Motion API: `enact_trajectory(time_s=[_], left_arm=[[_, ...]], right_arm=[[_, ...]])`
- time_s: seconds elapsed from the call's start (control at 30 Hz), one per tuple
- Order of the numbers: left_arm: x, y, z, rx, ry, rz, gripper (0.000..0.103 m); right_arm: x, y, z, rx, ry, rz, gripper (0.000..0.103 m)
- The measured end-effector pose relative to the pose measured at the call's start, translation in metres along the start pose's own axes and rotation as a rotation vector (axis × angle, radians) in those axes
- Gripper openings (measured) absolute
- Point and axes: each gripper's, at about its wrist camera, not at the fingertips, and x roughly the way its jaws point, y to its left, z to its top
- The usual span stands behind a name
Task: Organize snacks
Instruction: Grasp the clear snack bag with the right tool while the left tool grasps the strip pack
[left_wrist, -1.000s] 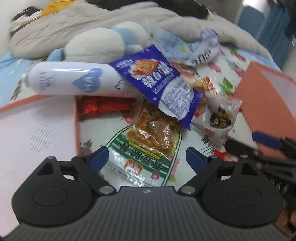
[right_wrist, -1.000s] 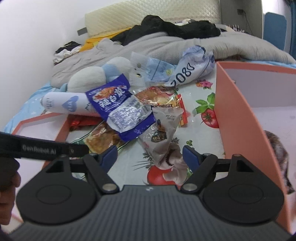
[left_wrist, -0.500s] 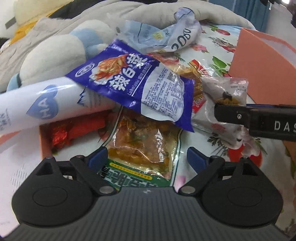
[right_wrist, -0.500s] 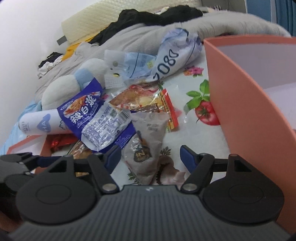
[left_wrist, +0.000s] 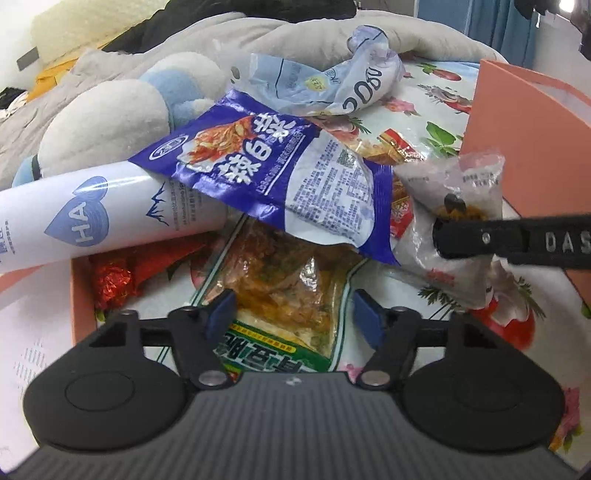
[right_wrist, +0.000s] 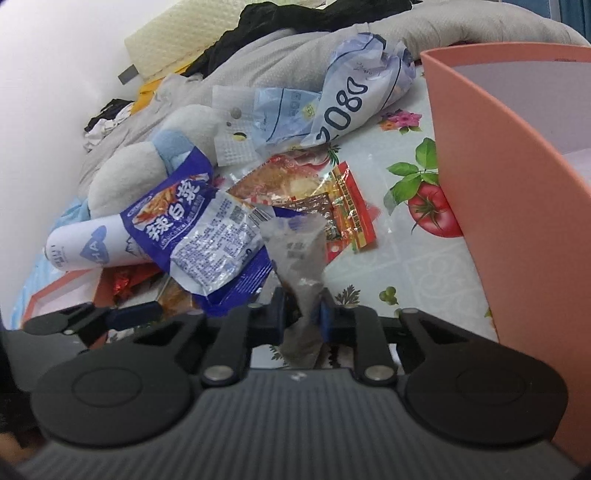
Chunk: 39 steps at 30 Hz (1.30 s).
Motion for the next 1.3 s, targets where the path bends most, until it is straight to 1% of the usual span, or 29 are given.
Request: enact_trajectory(time_s=[0.17,0.23,0.37,0.4,0.57,0.7,0.83,0.93,1.13,1.3], left_arm=[[-0.003,-0.003,-0.002,-0.030,-0.009,-0.003,0.047],[-0.003,-0.005,-0.002,-0.037,-0.008,0.002,0.044],[-0.008,-0.007,-0.004,-0.061,-0.008,0.008,0.034],[-0.010,-0.008,-0.005,-0.066,-0.007,0.009,0.033],[-0.026,-0.012,-0.016,-0.124,0.005,0.010,0.030],[-0.044,-0.019,-0.030,-0.171,0.016,0.017,0.029],[-0.070,-0.026,-0.047,-0.244,0.015,0.020,0.029],[-0.091,-0.033,-0.060,-0.279,0.011,0.029,0.028],[-0.136,-0.041,-0.079,-0.378,-0.005,0.030,0.028],[-0.166,-0.052,-0.086,-0.409,-0.021,0.028,0.029]], right_arm=[[-0.009,0.001,-0.009,0.003,0.000,-0.008,0.020],[-0.013,0.001,-0.011,0.001,0.000,-0.009,0.020],[-0.021,0.000,-0.017,-0.004,0.003,-0.014,0.019],[-0.023,0.001,-0.018,-0.007,0.004,-0.014,0.019],[-0.039,0.003,-0.030,-0.027,0.011,-0.018,0.019],[-0.058,0.006,-0.041,-0.055,0.018,-0.018,0.019],[-0.079,0.010,-0.054,-0.087,0.024,-0.018,0.019],[-0.094,0.013,-0.064,-0.119,0.027,-0.019,0.019],[-0.131,0.012,-0.082,-0.146,0.021,-0.022,0.019],[-0.160,0.008,-0.093,-0.167,-0.004,-0.030,0.018]])
